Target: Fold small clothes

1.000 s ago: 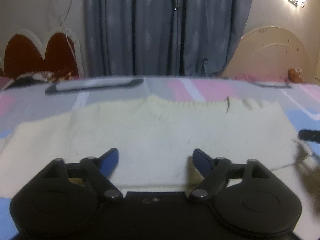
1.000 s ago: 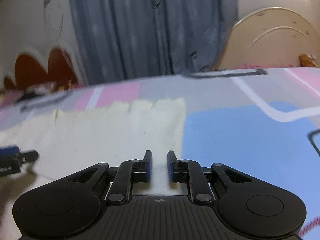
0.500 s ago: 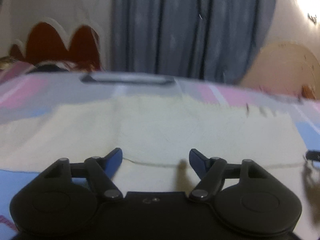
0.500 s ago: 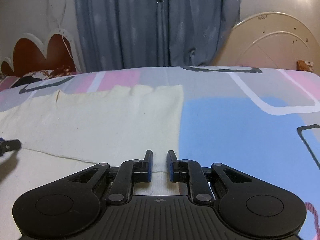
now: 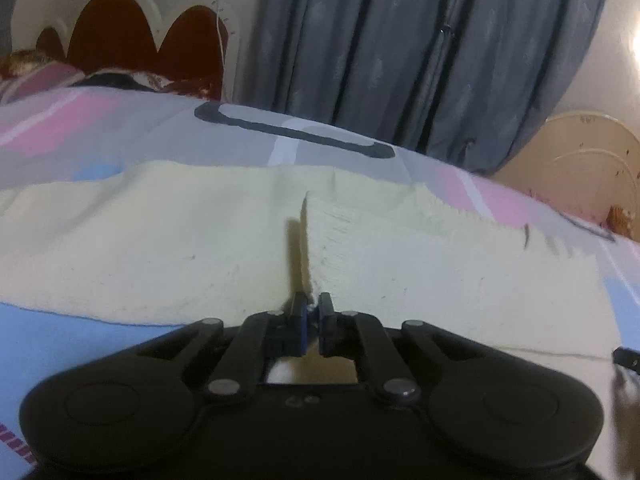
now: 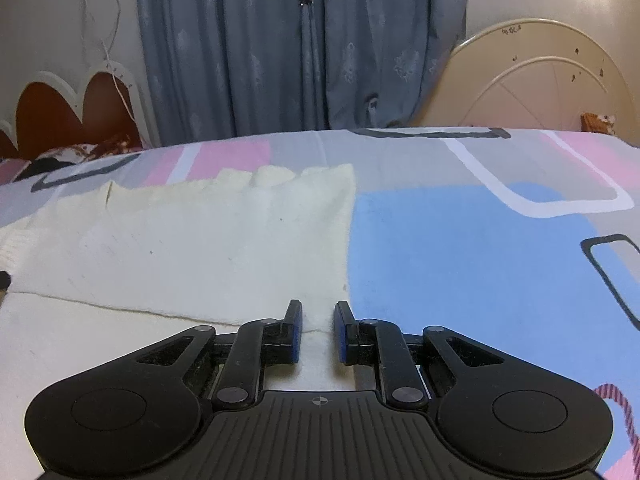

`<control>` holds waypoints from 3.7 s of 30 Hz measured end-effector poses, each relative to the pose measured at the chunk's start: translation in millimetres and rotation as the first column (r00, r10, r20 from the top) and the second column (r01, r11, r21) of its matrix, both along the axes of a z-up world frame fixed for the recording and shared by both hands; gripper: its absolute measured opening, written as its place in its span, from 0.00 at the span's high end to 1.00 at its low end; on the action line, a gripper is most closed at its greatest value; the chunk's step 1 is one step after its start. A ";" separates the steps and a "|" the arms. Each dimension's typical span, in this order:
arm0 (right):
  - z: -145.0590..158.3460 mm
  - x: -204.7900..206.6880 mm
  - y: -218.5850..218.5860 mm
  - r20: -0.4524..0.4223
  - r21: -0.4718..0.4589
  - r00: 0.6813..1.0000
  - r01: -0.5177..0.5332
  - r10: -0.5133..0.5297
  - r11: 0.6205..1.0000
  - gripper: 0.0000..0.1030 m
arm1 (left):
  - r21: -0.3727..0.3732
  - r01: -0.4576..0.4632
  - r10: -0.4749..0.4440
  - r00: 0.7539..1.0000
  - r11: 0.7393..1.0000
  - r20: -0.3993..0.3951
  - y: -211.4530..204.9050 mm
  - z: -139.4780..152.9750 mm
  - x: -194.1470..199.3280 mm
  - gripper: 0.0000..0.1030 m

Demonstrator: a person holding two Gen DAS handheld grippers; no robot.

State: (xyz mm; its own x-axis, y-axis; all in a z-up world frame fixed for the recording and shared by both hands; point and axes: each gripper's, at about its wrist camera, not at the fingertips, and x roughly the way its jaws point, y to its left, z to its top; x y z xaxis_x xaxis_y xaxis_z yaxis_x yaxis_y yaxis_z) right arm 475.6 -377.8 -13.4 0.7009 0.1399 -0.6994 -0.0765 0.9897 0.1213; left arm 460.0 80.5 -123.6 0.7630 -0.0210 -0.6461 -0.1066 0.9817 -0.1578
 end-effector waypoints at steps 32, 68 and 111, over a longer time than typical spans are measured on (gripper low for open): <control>18.7 -11.7 26.2 0.034 0.098 0.999 0.001 -0.005 0.995 0.42 | -0.181 -0.477 0.483 0.876 0.860 -0.012 194.4 16.3 -105.2 0.51; 15.9 -4.1 40.1 0.039 0.104 0.999 0.012 -0.016 0.994 0.42 | -0.322 -0.212 0.298 0.922 0.923 0.248 189.7 66.3 -47.0 0.98; 21.8 43.5 93.9 -0.035 0.301 0.984 -0.158 0.177 0.940 0.96 | 0.060 -0.016 0.016 1.000 0.998 0.008 30.1 10.4 -28.1 0.57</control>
State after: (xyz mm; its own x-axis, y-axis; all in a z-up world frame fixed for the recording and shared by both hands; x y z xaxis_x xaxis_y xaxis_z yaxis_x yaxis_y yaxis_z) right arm 519.1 -283.9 8.4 0.6068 0.4589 -0.6490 -0.2216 0.8818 0.4163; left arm 431.8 110.6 -113.2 0.7678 0.0298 -0.6401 -0.1215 0.9876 -0.0998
